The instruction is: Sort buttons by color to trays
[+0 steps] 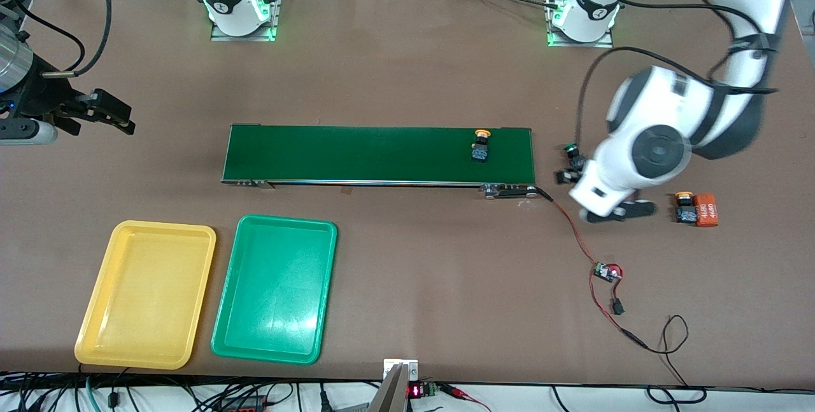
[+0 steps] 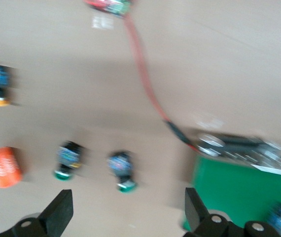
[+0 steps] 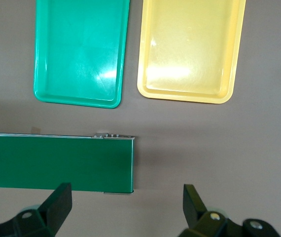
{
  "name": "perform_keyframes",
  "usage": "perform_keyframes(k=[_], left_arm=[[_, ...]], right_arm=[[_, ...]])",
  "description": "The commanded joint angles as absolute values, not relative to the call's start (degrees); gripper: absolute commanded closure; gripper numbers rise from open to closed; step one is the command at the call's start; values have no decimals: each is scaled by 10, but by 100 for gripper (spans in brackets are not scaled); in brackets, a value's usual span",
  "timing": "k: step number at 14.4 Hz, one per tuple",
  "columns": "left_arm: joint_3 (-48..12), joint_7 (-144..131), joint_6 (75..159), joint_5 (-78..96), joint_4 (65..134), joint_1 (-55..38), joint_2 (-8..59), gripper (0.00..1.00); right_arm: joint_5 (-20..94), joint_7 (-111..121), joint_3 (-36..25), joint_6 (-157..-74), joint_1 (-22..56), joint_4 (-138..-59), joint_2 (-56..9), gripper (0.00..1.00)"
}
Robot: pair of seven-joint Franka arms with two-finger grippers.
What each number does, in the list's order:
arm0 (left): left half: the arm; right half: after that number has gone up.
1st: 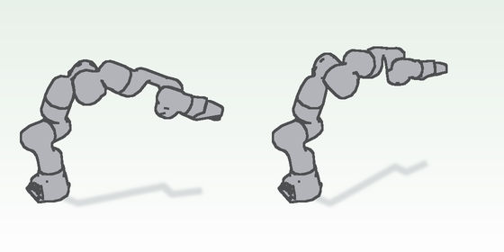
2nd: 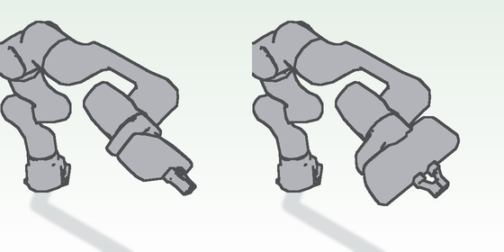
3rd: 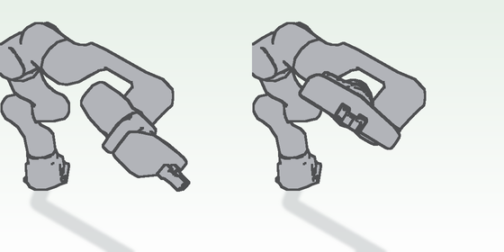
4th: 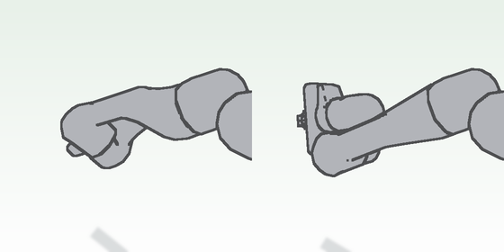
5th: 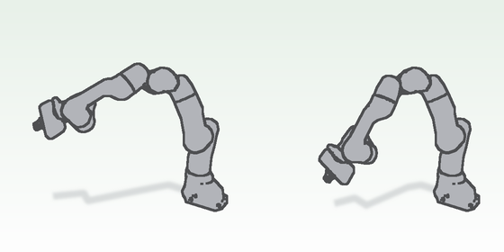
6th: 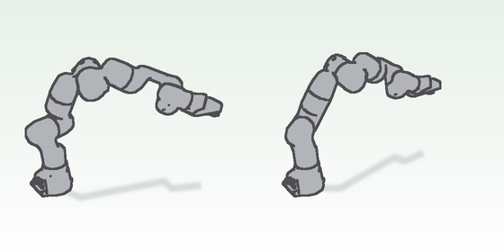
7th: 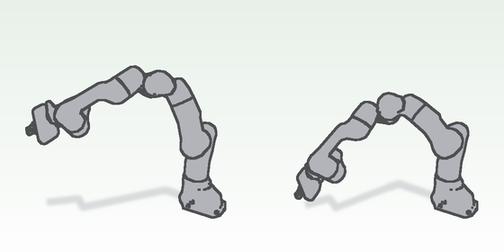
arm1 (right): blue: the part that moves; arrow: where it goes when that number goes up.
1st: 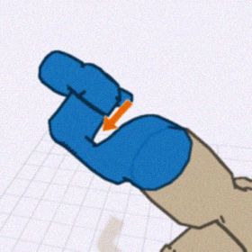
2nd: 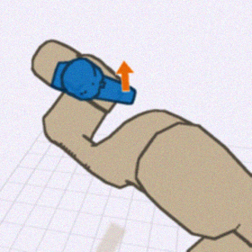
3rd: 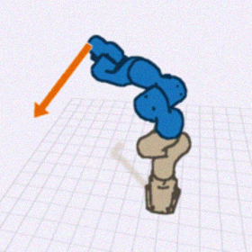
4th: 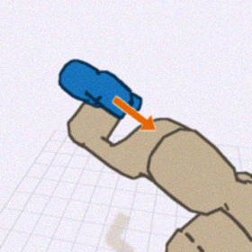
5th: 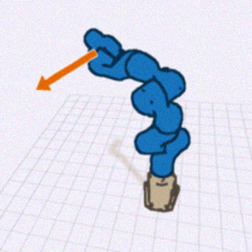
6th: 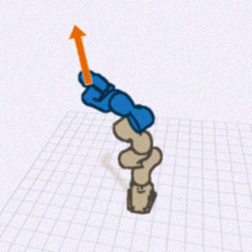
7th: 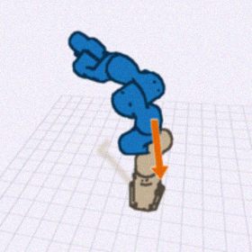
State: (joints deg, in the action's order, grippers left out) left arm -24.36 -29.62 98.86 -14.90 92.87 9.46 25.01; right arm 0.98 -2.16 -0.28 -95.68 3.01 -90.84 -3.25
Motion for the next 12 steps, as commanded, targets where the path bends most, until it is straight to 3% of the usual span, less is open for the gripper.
perform_keyframes(k=[1, 4, 9, 12], left_arm=[[-251, -234, 981, -172, 915, 162, 272, 0], [-251, -137, 987, -171, 912, 230, 279, 0], [-253, 29, 998, -163, 838, 340, 352, 0], [-252, 127, 1081, -151, 829, 391, 386, 0]], right_arm=[[3, -19, -1, -959, 29, -908, -32, 0], [2, -16, -2, -961, 27, -907, -36, 0], [1, -13, -2, -968, 29, -908, -37, 0], [8, -14, -6, -976, 17, -908, -47, 0]])
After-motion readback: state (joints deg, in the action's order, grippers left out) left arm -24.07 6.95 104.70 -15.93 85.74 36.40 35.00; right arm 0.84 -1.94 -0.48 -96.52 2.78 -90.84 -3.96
